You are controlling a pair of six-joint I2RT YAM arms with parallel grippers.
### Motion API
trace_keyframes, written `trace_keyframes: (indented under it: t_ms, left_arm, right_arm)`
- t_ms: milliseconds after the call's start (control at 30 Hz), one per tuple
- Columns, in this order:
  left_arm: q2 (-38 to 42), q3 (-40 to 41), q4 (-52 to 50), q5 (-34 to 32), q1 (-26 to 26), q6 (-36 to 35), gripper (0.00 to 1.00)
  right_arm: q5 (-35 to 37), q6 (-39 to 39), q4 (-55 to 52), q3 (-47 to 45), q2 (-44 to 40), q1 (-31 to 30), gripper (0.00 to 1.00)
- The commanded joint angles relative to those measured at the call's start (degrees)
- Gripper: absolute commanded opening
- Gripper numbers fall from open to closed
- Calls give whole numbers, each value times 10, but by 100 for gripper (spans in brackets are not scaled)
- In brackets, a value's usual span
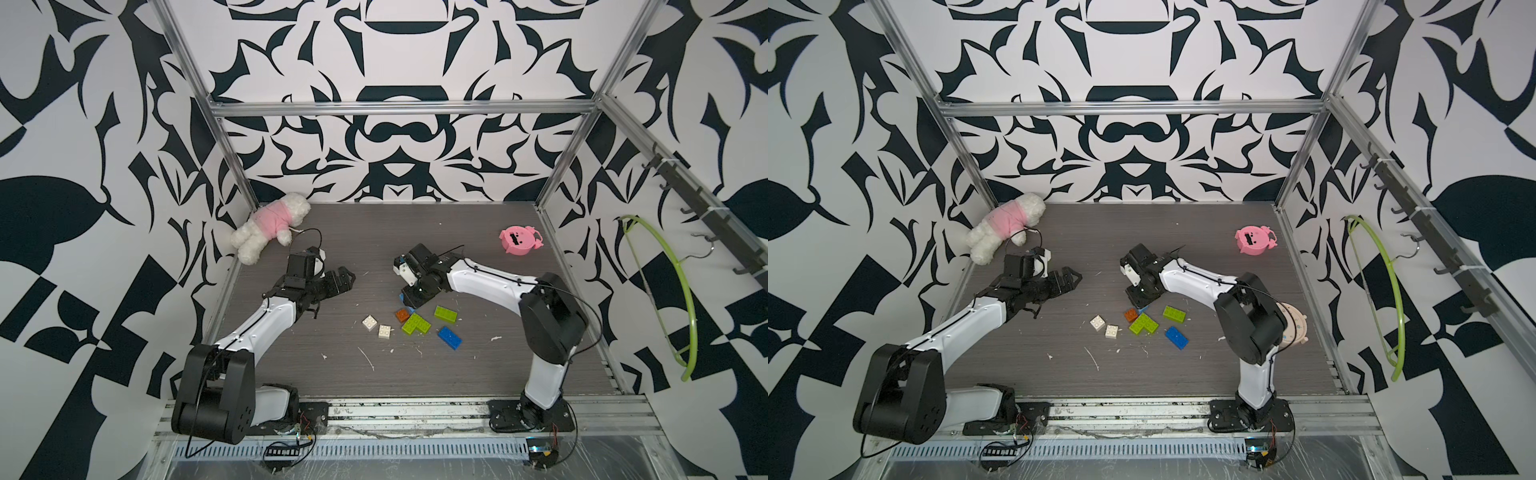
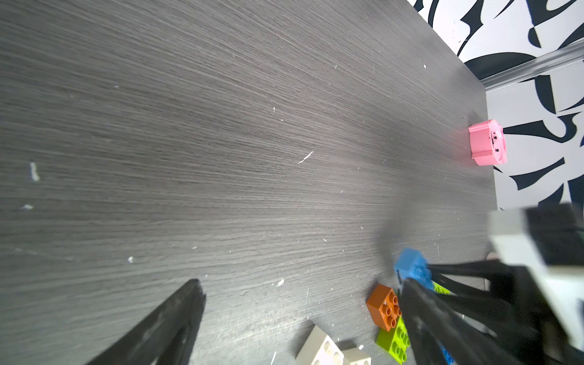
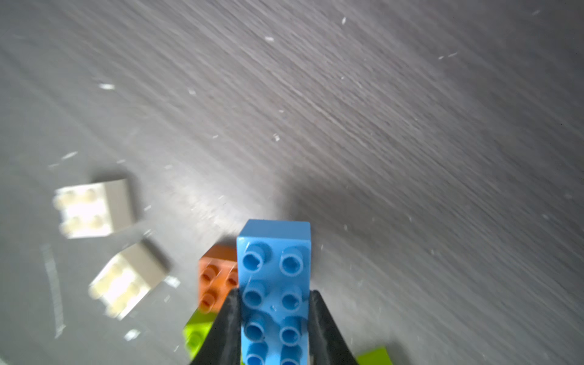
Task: Assemble a heart with lego
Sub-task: Pick up the lego brick from the center of the board, then move the lego brick at the center of the board.
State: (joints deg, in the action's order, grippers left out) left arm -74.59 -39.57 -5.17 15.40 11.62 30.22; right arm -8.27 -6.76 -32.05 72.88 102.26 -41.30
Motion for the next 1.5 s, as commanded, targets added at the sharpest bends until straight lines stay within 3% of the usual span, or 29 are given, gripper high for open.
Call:
trace_keyframes:
  t_ms: [0, 333, 667, 1000, 1233, 1467]
  left_arm:
    - [11, 16, 9, -4, 0, -3, 99]
    - [-24, -6, 28, 21, 2, 4, 99]
    - [-20, 5, 40, 20, 4, 10, 99]
    - [-33, -8, 43, 28, 4, 3, 99]
    - [-41, -5, 50, 31, 4, 3, 99]
    - [-23, 5, 47, 25, 4, 5, 99]
  right_arm:
    - [-48, -27, 18, -46, -72, -6, 22]
    - [-74, -91, 57, -166, -137, -36, 21]
    - [114, -85, -60, -116, -70, -76, 20]
    - [167, -95, -110, -124, -102, -28, 20]
    - [68, -64, -58, -88, -144, -27, 19]
    - [15, -46, -78, -6, -65, -29, 18]
